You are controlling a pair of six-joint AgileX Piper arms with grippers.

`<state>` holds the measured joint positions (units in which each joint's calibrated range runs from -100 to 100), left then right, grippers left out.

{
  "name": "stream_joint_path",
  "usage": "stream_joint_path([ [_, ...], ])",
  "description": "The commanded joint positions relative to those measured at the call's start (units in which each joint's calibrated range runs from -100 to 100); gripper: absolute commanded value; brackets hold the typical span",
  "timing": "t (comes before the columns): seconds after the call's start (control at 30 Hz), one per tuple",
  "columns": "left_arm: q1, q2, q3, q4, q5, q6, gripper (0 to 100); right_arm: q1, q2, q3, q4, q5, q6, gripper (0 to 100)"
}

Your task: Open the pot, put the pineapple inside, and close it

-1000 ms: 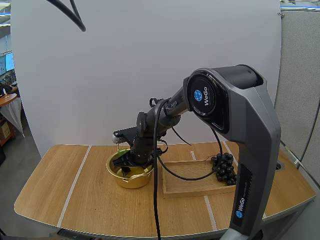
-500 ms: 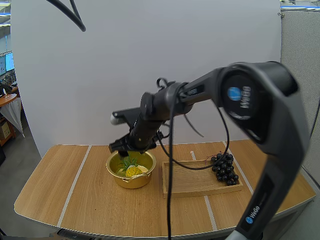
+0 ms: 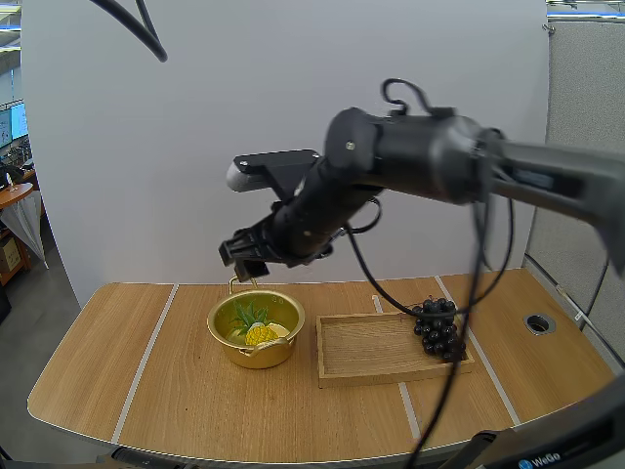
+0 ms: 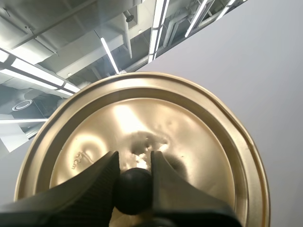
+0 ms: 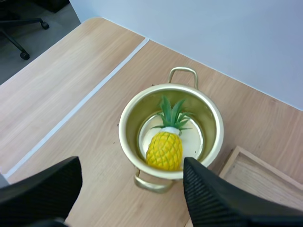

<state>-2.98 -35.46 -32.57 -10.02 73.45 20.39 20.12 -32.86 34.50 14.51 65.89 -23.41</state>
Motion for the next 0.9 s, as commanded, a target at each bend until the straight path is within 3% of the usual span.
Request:
stream_joint_path([
  [0.0, -0.17, -0.3, -0.44, 0.01, -2.2, -0.6, 0, -0.03, -13.57, 8.15, -1.34, 2.6, -0.11, 100],
  [0.43, -0.17, -0.3, -0.44, 0.01, -2.2, -0.6, 0, -0.03, -40.39, 14.63, -7.46, 20.89, 1.54, 100],
  [0.7, -0.17, -0.3, -0.44, 0.01, -2.2, -0.6, 0, -0.03, -48.37, 14.63, -12.9, 33.82, 5.25, 100],
  [0.87, -0.17, -0.3, -0.44, 0.01, -2.2, -0.6, 0, -0.62, -52.18, 14.67, -12.9, 34.11, 5.56, 100],
])
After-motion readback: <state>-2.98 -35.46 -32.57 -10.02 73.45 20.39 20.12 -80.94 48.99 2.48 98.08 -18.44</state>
